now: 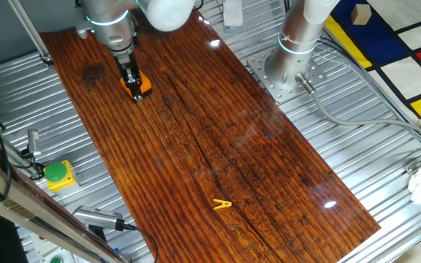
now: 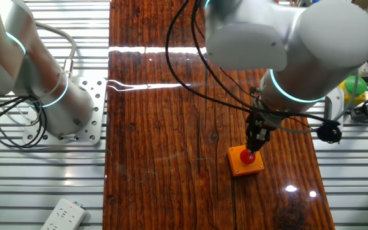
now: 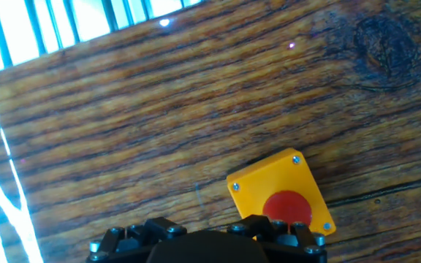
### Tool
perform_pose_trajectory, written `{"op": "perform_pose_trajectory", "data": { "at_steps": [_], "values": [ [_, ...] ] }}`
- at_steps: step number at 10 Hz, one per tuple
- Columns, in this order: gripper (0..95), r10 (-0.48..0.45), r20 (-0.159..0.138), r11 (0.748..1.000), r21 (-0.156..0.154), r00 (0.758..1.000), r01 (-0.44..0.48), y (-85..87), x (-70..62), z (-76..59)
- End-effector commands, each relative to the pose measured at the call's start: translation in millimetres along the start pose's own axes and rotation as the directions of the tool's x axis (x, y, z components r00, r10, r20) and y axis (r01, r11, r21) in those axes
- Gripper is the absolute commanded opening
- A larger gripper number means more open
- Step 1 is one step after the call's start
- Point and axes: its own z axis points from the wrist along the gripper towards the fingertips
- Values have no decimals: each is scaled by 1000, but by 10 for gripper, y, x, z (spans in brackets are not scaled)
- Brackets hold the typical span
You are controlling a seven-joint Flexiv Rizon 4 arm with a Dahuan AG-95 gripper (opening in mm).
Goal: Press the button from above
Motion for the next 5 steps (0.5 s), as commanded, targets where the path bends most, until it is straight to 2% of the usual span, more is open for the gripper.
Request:
{"op": "perform_pose_trajectory", "data": {
  "at_steps": [1, 5],
  "values": [
    [760, -14, 6, 1000, -3, 1000, 14, -56, 23, -24],
    [760, -15, 15, 1000, -9, 1000, 15, -130, 25, 6]
  ]
}}
